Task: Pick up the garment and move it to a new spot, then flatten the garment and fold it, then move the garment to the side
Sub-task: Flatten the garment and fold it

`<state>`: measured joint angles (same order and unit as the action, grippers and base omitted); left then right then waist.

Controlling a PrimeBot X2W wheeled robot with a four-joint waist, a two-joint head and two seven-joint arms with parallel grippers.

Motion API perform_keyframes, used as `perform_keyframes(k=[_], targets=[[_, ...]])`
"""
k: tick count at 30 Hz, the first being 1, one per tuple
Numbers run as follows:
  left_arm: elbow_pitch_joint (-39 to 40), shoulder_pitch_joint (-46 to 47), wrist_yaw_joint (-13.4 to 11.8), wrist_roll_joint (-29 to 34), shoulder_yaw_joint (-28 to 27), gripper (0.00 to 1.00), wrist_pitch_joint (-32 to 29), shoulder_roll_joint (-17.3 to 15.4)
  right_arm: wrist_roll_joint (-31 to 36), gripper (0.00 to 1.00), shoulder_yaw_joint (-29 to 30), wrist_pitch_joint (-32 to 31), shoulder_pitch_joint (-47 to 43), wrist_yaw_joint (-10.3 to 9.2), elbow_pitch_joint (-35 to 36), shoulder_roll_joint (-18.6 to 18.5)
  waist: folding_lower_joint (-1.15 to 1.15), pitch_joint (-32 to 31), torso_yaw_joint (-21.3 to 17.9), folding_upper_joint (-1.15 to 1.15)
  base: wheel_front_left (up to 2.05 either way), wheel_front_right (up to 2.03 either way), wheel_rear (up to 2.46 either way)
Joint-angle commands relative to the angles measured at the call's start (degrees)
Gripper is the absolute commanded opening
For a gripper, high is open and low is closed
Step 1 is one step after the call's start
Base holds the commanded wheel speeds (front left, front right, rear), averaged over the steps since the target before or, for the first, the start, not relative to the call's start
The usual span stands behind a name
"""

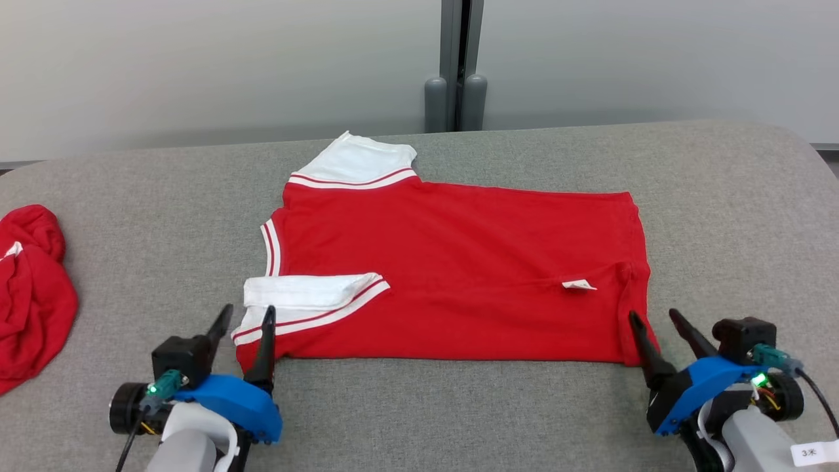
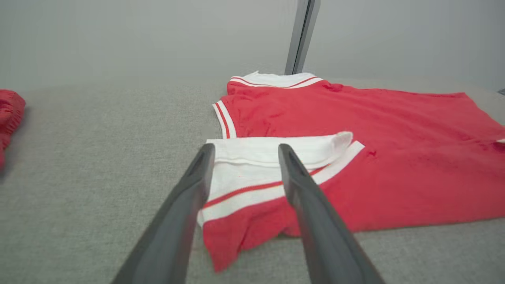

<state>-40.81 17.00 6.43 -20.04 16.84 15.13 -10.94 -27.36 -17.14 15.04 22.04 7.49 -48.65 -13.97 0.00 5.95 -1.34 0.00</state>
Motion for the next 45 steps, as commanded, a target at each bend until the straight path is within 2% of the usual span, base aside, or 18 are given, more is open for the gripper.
perform_keyframes(k=[1, 6, 9, 15, 19, 25, 36, 45], targets=[[1.6, 0.7, -0.5, 0.3, -1.2, 1.0, 0.0, 0.0, 0.3, 1.0, 1.1, 0.2, 0.7, 0.01, 1.0, -0.5, 0.0, 0.0, -0.1, 0.0, 0.0, 0.0, 0.0], [10.4, -3.0, -1.9, 2.2, -7.0, 1.0, 0.0, -0.2, 3.2, 1.0, 8.7, 0.2, -2.5, 0.01, 9.3, -0.8, 0.0, -0.1, -0.4, 0.0, 0.0, 0.0, 0.0], [17.3, -5.7, -3.1, 4.9, -10.7, 1.0, 0.0, -0.1, 6.5, 1.0, 14.2, 0.2, -6.0, 0.01, 18.1, 0.5, 0.0, -0.3, -0.3, 0.0, 0.0, 0.0, 0.0], [29.8, -12.5, -4.8, 11.4, -15.6, 1.0, 0.0, 1.7, 14.0, 1.0, 20.0, 0.2, -15.1, 0.01, 34.0, 5.4, 0.0, -0.1, 0.5, 0.0, 0.0, 0.0, 0.0], [33.8, -16.7, -4.8, 14.6, -17.1, 1.0, 0.0, 3.0, 16.6, 1.0, 22.1, 0.2, -20.3, 0.01, 39.7, 8.4, 0.0, 0.0, 1.1, 0.0, 0.0, 0.0, 0.0], [34.4, -19.6, -4.2, 16.7, -18.4, 1.0, 0.0, 4.1, 18.2, 1.0, 23.0, 0.2, -24.0, 0.01, 41.2, 9.9, 0.0, 0.0, 1.5, 0.0, 0.0, 0.0, 0.0], [32.5, -18.7, -2.7, 18.1, -19.3, 1.0, 0.0, 4.8, 19.0, 1.0, 22.1, 0.2, -23.3, 0.01, 40.3, 10.5, 0.0, -0.3, 0.6, 0.0, 0.0, 0.0, 0.0], [27.9, -14.5, -1.1, 18.7, -17.8, 1.0, 0.0, 4.0, 19.5, 1.0, 19.7, 0.2, -19.2, 0.01, 34.9, 8.9, 0.0, 1.8, -0.6, 0.0, 0.0, 0.0, 0.0]])
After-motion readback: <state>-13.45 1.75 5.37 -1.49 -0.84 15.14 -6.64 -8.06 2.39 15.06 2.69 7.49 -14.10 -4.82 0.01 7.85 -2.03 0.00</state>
